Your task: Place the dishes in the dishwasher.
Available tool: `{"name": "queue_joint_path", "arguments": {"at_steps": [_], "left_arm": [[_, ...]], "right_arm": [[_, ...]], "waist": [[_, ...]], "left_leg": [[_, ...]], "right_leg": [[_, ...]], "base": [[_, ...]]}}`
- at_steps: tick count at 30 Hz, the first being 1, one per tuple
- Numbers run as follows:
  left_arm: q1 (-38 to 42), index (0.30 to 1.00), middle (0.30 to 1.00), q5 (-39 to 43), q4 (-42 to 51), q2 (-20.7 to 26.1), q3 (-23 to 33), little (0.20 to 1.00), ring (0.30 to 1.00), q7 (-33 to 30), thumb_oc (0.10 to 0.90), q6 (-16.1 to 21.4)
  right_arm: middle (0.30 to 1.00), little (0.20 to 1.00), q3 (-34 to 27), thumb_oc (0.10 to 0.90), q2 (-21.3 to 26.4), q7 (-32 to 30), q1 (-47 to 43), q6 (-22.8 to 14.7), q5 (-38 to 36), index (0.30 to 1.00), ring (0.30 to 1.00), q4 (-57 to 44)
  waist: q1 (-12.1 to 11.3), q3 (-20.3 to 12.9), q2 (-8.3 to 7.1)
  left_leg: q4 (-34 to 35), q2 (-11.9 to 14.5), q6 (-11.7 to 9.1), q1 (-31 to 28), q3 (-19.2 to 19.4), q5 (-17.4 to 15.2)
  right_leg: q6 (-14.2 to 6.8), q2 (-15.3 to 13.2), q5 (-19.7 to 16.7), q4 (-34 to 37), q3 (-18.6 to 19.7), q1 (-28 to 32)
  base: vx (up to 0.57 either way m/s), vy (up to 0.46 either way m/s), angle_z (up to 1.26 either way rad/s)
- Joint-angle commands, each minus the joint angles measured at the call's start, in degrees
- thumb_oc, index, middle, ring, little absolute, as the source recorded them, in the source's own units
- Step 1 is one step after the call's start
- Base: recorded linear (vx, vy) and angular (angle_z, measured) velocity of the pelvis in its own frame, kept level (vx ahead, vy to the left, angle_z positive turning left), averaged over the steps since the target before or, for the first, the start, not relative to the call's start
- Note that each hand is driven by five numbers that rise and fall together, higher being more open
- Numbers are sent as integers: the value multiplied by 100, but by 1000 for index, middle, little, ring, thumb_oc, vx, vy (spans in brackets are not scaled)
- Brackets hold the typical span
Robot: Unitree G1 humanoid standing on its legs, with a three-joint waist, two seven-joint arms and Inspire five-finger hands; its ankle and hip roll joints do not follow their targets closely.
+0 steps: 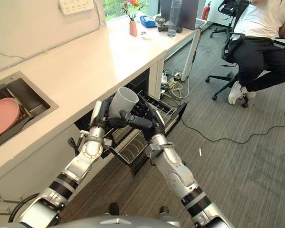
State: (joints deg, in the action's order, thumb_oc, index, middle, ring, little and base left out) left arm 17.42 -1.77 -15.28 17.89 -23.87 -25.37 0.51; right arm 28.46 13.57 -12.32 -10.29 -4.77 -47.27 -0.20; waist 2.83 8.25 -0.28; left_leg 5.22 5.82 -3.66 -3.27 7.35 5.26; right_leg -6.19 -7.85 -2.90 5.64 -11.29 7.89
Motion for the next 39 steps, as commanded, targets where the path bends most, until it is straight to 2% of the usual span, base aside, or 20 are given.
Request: {"name": "queue_joint_path", "arguments": {"at_steps": [1, 5, 12, 25, 27, 28, 39], "left_arm": [[1279, 300, 300, -535, -139, -65, -464, 300, 300, -291, 400, 397], [1501, 300, 300, -787, -344, -143, -709, 300, 300, -546, 400, 316], [1655, 300, 300, -827, -523, -310, -985, 300, 300, -680, 400, 340], [1848, 300, 300, -692, -685, -544, -1417, 300, 300, -715, 400, 406], [1930, 300, 300, -658, -723, -608, -1508, 300, 300, -730, 400, 417], [1948, 300, 300, -643, -728, -629, -1541, 300, 300, -733, 400, 423], [2064, 300, 300, -545, -663, -703, -1762, 300, 300, -798, 400, 511]], "right_arm": [[900, 900, 64, 800, -450, -18, -823, -507, 142, 900, 900, -174], [900, 900, 246, 800, -772, -355, -1184, -631, 142, 900, 900, 160], [900, 900, 411, 800, -1083, -527, -1508, -729, 71, 900, 900, 571], [900, 900, 294, 800, -1568, -857, -2118, -1015, -76, 900, 900, 1496], [462, 462, 255, 508, -1738, -919, -2204, -1139, -240, 462, 462, 1665], [300, 300, 244, 400, -1777, -935, -2223, -1170, -281, 300, 300, 1689], [300, 300, 121, 400, -2073, -1099, -2403, -1577, -537, 300, 300, 1850]], "waist": [[-196, -323, 6], [-257, -313, 7], [-322, -301, -4], [-509, -279, -8], [-544, -279, -9], [-548, -281, -8], [-630, -229, -21]], "left_leg": [[-22, 260, -294, -139, -89, -475], [-22, 237, -287, -92, -130, -479], [-22, 206, -280, -24, -184, -474], [-22, 180, -277, 87, -299, -446], [-22, 175, -275, 112, -324, -440], [-22, 174, -278, 118, -329, -439], [-22, 183, -287, 190, -400, -405]], "right_leg": [[-552, -573, 45, -124, -169, -186], [-558, -588, 16, -129, -195, -200], [-561, -618, -7, -134, -251, -225], [-602, -687, -35, -125, -433, -253], [-612, -695, -34, -122, -463, -256], [-614, -698, -35, -123, -471, -258], [-627, -696, -21, -146, -530, -329]], "base": [[2, 23, 5], [-2, 19, 5], [-9, 14, 7], [-6, 9, 7], [-7, 15, 5], [-8, 8, 5], [-17, 0, 6]]}}
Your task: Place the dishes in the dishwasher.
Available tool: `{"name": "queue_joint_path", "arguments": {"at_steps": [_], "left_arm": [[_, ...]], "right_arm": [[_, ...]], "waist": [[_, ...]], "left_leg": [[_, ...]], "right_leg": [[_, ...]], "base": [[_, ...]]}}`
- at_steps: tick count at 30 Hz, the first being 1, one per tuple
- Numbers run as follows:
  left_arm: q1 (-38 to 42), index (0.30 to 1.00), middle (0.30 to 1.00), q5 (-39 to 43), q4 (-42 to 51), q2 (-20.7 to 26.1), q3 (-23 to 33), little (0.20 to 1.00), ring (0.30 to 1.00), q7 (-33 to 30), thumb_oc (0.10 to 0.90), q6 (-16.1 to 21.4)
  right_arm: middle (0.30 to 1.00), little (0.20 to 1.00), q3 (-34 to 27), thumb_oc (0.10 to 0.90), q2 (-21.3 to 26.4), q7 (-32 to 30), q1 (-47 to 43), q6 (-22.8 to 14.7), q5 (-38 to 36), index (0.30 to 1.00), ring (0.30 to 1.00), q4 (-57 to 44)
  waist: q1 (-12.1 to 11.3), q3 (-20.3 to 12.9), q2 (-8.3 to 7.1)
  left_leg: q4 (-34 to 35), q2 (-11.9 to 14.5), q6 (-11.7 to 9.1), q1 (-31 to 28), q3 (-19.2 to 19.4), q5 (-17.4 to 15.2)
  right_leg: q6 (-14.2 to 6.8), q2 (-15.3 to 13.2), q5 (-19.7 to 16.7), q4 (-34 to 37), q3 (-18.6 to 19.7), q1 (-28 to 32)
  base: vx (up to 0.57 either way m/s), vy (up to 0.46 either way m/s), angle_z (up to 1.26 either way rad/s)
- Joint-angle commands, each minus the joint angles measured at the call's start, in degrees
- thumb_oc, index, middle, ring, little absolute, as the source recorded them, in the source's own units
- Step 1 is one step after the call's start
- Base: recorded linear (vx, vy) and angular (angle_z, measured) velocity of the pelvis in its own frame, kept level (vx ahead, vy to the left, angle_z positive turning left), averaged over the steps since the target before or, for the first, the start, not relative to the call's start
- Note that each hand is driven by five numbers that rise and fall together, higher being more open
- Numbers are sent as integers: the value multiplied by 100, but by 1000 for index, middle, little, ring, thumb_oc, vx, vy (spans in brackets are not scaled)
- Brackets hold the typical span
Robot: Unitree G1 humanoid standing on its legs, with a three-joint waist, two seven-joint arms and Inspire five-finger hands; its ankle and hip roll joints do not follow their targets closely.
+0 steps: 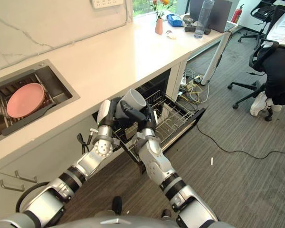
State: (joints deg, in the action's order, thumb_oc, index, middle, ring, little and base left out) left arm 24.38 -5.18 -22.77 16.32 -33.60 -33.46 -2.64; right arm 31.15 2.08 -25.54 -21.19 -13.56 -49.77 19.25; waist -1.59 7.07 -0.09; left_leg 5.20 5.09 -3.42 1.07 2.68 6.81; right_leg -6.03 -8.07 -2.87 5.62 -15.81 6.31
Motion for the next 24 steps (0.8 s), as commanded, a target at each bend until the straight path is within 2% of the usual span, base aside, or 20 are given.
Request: {"name": "queue_joint_path", "arguments": {"at_steps": [1, 6, 7, 8, 11, 13, 16, 19, 24], "left_arm": [[1385, 300, 300, -205, 94, -553, -797, 300, 300, -5, 400, 824], [1372, 300, 300, -243, 83, -599, -824, 300, 300, -1, 400, 791], [1334, 561, 561, -246, 98, -589, -821, 561, 561, 59, 574, 794], [1306, 900, 900, -234, 109, -580, -838, 900, 900, 89, 800, 796], [1258, 900, 900, -179, 125, -567, -875, 900, 900, 140, 800, 781], [1258, 900, 900, -135, 107, -542, -851, 900, 900, 176, 800, 739], [1173, 900, 900, -143, 259, -402, -778, 900, 900, 376, 800, 720], [740, 900, 900, -77, 957, -8, -509, 900, 900, 737, 800, 780], [-2, 900, 900, 79, 1401, 344, -145, 900, 900, 1049, 800, 857]], "right_arm": [[300, 300, -170, 400, -949, 162, -1348, -734, -260, 300, 300, -114], [300, 300, -281, 400, -934, 65, -1394, -869, -218, 300, 300, -235], [300, 300, -388, 400, -885, -35, -1355, -944, -189, 300, 300, -331], [300, 300, -448, 400, -862, -111, -1348, -994, -155, 300, 300, -401], [300, 300, -604, 400, -830, -313, -1364, -1072, -40, 300, 300, -562], [300, 300, -908, 400, -740, -678, -1398, -1184, 237, 300, 300, -893], [300, 300, -1251, 400, -449, -1010, -1295, -1063, 861, 300, 300, -1253], [300, 300, -1730, 400, -179, -1236, -1086, -1003, 1421, 300, 300, -1580], [300, 300, -2259, 400, 59, -1453, -764, -1018, 1815, 300, 300, -2021]], "waist": [[-197, -111, -51], [-208, -136, -73], [-193, -179, -83], [-191, -192, -81], [-189, -226, -76], [-153, -263, -49], [-124, -280, -13], [-141, -313, 26], [-188, -319, 50]], "left_leg": [[-20, 260, -310, -249, 62, -564], [-20, 279, -320, -315, 71, -582], [-20, 291, -328, -360, 79, -601], [-20, 298, -335, -366, 79, -602], [-20, 317, -343, -376, 77, -592], [-20, 335, -351, -403, 73, -593], [-20, 353, -354, -446, 70, -609], [-20, 367, -362, -477, 36, -623], [-20, 374, -375, -500, -10, -620]], "right_leg": [[-643, -683, -19, -150, -82, -178], [-647, -684, 26, -142, -134, -88], [-645, -691, 39, -141, -162, -36], [-642, -691, 45, -144, -176, -27], [-636, -693, 61, -162, -201, -18], [-628, -683, 94, -178, -219, -4], [-623, -666, 133, -188, -245, 32], [-607, -645, 158, -167, -277, 88], [-582, -614, 179, -157, -303, 134]], "base": [[-35, -7, 2], [0, 0, 0], [19, -5, 3], [19, -5, 5], [3, -6, 5], [-1, -3, 6], [2, 1, 2], [12, -10, 3], [12, -17, 5]]}}
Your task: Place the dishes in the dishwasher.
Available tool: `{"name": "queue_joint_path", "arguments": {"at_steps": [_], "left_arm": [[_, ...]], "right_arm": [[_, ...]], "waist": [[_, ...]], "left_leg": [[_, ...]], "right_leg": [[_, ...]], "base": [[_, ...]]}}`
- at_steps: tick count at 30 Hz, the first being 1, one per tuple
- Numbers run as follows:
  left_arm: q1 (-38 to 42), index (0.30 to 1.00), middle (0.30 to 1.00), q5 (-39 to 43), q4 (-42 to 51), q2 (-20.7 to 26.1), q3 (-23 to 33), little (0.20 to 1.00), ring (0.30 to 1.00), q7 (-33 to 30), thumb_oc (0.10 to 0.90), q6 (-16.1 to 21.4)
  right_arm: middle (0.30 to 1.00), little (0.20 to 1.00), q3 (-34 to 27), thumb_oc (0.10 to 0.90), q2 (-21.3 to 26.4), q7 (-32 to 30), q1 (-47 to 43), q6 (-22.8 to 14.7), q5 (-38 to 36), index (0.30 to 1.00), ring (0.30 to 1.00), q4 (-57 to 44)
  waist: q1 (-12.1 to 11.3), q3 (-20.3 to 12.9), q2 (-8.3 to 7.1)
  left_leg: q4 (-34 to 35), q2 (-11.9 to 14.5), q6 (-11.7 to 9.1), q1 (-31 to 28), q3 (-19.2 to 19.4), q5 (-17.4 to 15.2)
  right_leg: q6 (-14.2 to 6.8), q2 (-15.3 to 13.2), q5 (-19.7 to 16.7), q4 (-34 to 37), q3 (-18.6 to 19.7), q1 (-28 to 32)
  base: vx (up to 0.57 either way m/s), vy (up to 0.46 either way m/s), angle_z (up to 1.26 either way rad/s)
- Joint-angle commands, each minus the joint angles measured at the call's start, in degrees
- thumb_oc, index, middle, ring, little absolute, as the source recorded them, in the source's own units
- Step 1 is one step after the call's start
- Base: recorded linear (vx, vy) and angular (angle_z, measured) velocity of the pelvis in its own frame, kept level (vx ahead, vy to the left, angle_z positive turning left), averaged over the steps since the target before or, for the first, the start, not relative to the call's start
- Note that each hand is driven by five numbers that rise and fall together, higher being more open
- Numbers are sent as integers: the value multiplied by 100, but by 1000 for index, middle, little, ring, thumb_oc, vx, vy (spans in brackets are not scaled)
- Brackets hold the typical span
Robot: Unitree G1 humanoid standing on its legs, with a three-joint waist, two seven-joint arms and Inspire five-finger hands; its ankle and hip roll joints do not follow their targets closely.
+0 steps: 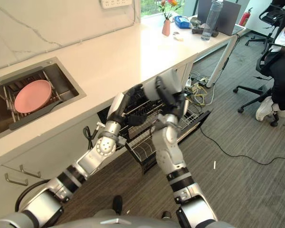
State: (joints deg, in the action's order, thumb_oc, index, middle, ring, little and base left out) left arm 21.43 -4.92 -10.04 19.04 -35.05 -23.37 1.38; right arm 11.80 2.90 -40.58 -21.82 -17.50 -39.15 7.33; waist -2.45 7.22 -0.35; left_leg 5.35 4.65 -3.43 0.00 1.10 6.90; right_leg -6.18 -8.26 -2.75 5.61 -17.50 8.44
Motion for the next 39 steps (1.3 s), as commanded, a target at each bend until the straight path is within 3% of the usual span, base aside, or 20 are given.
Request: {"name": "queue_joint_path", "arguments": {"at_steps": [1, 5, 6, 7, 11, 17, 20, 21, 24, 26, 32, 34, 39], "left_arm": [[-42, 900, 900, 159, 281, 206, 196, 900, 900, 169, 800, 544], [-321, 900, 900, 360, 412, 303, 342, 900, 900, 347, 800, 629], [-1437, 900, 900, 2179, 708, 408, 886, 900, 900, 999, 800, 863], [-2073, 900, 900, 3028, 747, 481, 1111, 900, 900, 1487, 800, 702], [-3040, 900, 900, 3560, 341, 502, 1616, 900, 900, 1975, 800, 360], [-3872, 900, 900, 2308, -722, 369, 2488, 900, 900, 2084, 800, 212], [-4004, 900, 900, 1888, -1232, 289, 2682, 900, 900, 2044, 800, 200], [-4020, 900, 900, 1561, -1804, 215, 2762, 900, 900, 2015, 800, 158], [-3936, 900, 900, 1285, -2372, 154, 2814, 900, 900, 1942, 800, 160], [-3837, 900, 900, 936, -3267, 72, 2919, 900, 900, 1783, 800, 124], [-3564, 900, 900, 719, -5055, -134, 2837, 900, 900, 1674, 800, 35], [-3549, 900, 900, 720, -5072, -142, 2840, 900, 900, 1671, 800, 45], [-3356, 900, 900, 1007, -5819, -339, 2807, 900, 900, 1640, 800, 31]], "right_arm": [[300, 300, -587, 400, 124, 0, -552, -603, 967, 300, 300, -968], [300, 300, -733, 400, 237, 95, -340, -481, 1065, 300, 300, -1033], [300, 300, -1011, 400, 651, 558, 104, -195, 1148, 300, 300, -817], [300, 300, -1052, 400, 878, 874, 401, -9, 1164, 300, 300, -624], [300, 300, -983, 400, 1152, 1503, 857, 506, 1322, 300, 300, -83], [300, 300, -803, 400, 1507, 2278, 997, 805, 1705, 300, 300, 661], [300, 300, -848, 400, 1658, 2289, 972, 794, 1958, 300, 300, 812], [300, 300, -904, 400, 1745, 2285, 927, 790, 2082, 300, 300, 968], [300, 300, -960, 400, 1837, 2255, 897, 786, 2208, 300, 300, 1154], [300, 300, -1015, 400, 1989, 2212, 858, 827, 2425, 300, 300, 1427], [300, 300, -673, 400, 2333, 2244, 348, 1030, 2744, 300, 300, 2673], [300, 300, -667, 400, 2337, 2245, 330, 1022, 2741, 300, 300, 2689], [300, 300, -298, 400, 2359, 2135, -372, 1217, 2959, 300, 300, 4017]], "waist": [[-124, -328, 89], [-116, -330, 94], [-159, -252, 76], [-173, -223, 66], [-265, -201, 42], [-590, -170, -21], [-731, -153, -44], [-875, -135, -61], [-985, -115, -79], [-1170, -84, -93], [-1366, -35, -109], [-1357, -31, -106], [-1451, 77, -33]], "left_leg": [[-35, 419, -375, -416, 124, -639], [-35, 418, -375, -433, 122, -647], [-35, 411, -370, -401, 88, -617], [-35, 417, -371, -366, 69, -601], [-35, 427, -368, -338, 35, -584], [-43, 429, -379, -249, -128, -521], [-61, 412, -393, -169, -238, -496], [-78, 392, -403, -103, -335, -471], [-91, 365, -421, -17, -463, -447], [-116, 353, -464, 76, -621, -444], [-125, 291, -500, 347, -852, -353], [-126, 290, -501, 352, -857, -352], [-134, 234, -523, 633, -1007, -254]], "right_leg": [[-560, -579, 180, -139, -142, -51], [-555, -571, 191, -130, -157, -20], [-546, -562, 182, -143, -183, -29], [-539, -548, 188, -160, -188, -53], [-517, -538, 208, -160, -235, -21], [-496, -543, 248, -160, -459, 67], [-495, -554, 269, -181, -588, 83], [-494, -570, 281, -205, -707, 102], [-497, -581, 305, -221, -864, 135], [-502, -593, 351, -244, -1059, 197], [-499, -603, 378, -276, -1387, 187], [-499, -602, 379, -276, -1392, 186], [-503, -634, 367, -292, -1603, 101]], "base": [[0, 0, 0], [0, 0, 0], [-19, -34, -1], [-44, -45, -4], [-13, -26, 5], [-3, -18, 15], [-12, -17, 30], [-5, -5, 49], [9, -10, 48], [19, -2, 39], [-2, 6, 46], [0, 13, 27], [-11, 32, 24]]}}
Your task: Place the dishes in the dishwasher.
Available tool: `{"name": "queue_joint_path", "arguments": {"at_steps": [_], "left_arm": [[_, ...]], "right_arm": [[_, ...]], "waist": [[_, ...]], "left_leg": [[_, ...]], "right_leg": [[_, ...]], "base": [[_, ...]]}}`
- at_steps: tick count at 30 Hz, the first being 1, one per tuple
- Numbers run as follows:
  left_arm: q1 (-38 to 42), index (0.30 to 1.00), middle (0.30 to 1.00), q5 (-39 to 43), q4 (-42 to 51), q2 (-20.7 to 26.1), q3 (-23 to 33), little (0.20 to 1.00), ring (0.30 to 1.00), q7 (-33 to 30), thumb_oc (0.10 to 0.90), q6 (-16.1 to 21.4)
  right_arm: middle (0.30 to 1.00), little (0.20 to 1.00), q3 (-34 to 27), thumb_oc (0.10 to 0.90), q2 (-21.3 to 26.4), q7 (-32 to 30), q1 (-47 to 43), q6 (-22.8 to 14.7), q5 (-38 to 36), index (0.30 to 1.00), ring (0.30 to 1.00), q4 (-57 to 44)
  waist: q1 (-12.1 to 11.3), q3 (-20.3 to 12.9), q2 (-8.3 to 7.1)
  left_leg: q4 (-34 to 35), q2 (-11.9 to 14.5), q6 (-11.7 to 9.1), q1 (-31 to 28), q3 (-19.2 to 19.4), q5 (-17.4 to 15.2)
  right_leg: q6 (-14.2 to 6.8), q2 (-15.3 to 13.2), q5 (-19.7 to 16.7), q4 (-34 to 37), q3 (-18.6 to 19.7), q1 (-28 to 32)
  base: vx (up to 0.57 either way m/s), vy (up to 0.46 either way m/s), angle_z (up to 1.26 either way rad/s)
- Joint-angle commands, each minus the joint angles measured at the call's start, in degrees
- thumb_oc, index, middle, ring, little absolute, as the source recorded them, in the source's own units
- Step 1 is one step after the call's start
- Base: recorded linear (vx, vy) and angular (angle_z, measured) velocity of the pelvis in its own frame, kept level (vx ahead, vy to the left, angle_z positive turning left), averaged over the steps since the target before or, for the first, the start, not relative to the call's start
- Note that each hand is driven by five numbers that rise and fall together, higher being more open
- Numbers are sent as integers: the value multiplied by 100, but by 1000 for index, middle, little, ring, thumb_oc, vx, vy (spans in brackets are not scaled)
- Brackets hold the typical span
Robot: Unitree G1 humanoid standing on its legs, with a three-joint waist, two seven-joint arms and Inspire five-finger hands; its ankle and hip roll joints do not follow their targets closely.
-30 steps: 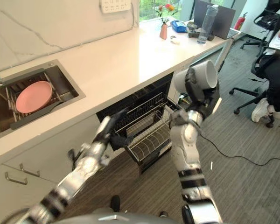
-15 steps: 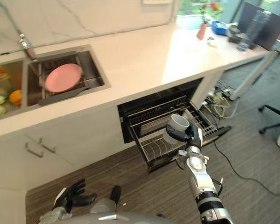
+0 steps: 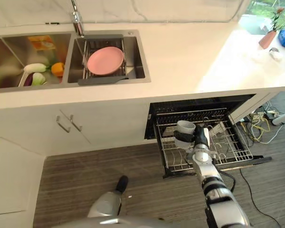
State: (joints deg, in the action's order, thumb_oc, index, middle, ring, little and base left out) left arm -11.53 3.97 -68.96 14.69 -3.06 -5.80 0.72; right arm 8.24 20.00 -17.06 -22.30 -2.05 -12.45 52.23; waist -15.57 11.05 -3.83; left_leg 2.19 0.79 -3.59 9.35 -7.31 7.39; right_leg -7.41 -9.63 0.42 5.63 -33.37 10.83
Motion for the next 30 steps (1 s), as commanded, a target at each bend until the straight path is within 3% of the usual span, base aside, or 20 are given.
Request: {"name": "queue_joint_path", "arguments": {"at_steps": [1, 9, 10, 11, 12, 20, 25, 27, 28, 30], "left_arm": [[-41, 900, 900, 138, 61, 72, -434, 900, 900, -110, 800, 107], [92, 900, 900, 223, -79, -29, -581, 900, 900, -190, 800, 149], [119, 900, 900, 281, -140, -76, -598, 900, 900, -251, 800, 131], [119, 900, 900, 281, -140, -76, -598, 900, 900, -251, 800, 131], [137, 900, 900, 281, -162, -91, -601, 900, 900, -269, 800, 126], [177, 900, 900, 348, -179, -159, -488, 900, 900, -379, 800, 138], [159, 900, 900, 399, -203, -164, -378, 900, 900, -393, 800, 129], [137, 900, 900, 522, -264, -194, -200, 900, 900, -349, 800, 81], [106, 900, 900, 562, -183, -247, -63, 900, 900, -258, 800, 46], [97, 900, 900, 522, -135, -263, -59, 900, 900, -245, 800, 44]], "right_arm": [[300, 300, 100, 400, 638, -241, -440, -305, 319, 300, 300, -203], [300, 300, 183, 400, 485, -446, -764, -218, 388, 300, 300, 659], [516, 516, 223, 544, 345, -435, -772, -182, 349, 516, 516, 782], [516, 516, 223, 544, 345, -435, -772, -182, 349, 516, 516, 782], [900, 900, 282, 800, 317, -420, -789, -166, 398, 900, 900, 812], [900, 900, 684, 800, 377, -564, -825, -183, 1066, 900, 900, 100], [900, 900, 670, 800, 454, -505, -638, -184, 1120, 900, 900, -369], [900, 900, 507, 800, 454, -404, -122, -189, 1135, 900, 900, -1073], [900, 900, 257, 800, 566, -258, 551, -197, 1357, 900, 900, -1890], [900, 900, 140, 800, 608, -224, 794, -223, 1416, 900, 900, -2180]], "waist": [[-161, -261, 342], [-183, -138, 483], [-172, -90, 544], [-172, -90, 544], [-166, -84, 559], [23, -95, 523], [141, -138, 465], [296, -213, 400], [473, -272, 396], [545, -299, 404]], "left_leg": [[180, 610, -514, -223, -190, -272], [194, 554, -523, 22, -249, -188], [205, 539, -522, 79, -261, -162], [205, 539, -522, 79, -261, -162], [211, 543, -523, 84, -256, -162], [217, 621, -502, -45, -26, -251], [183, 687, -445, -256, 148, -375], [137, 735, -384, -424, 291, -452], [89, 785, -364, -571, 396, -542], [84, 806, -359, -639, 439, -562]], "right_leg": [[-381, -508, 53, -306, -53, -180], [-394, -561, 36, -338, -174, -335], [-397, -587, 31, -356, -202, -388], [-397, -587, 31, -356, -202, -388], [-398, -597, 32, -361, -195, -407], [-419, -638, -16, -363, 85, -509], [-405, -636, -14, -374, 340, -522], [-383, -618, -2, -369, 562, -531], [-368, -581, 40, -357, 695, -501], [-358, -558, 57, -351, 761, -488]], "base": [[-49, 47, 36], [-17, 25, 18], [-17, 22, 3], [-19, 28, 5], [0, 0, 0], [11, 9, -11], [31, 13, -33], [69, -14, -69], [54, -31, -70], [41, -36, -45]]}}
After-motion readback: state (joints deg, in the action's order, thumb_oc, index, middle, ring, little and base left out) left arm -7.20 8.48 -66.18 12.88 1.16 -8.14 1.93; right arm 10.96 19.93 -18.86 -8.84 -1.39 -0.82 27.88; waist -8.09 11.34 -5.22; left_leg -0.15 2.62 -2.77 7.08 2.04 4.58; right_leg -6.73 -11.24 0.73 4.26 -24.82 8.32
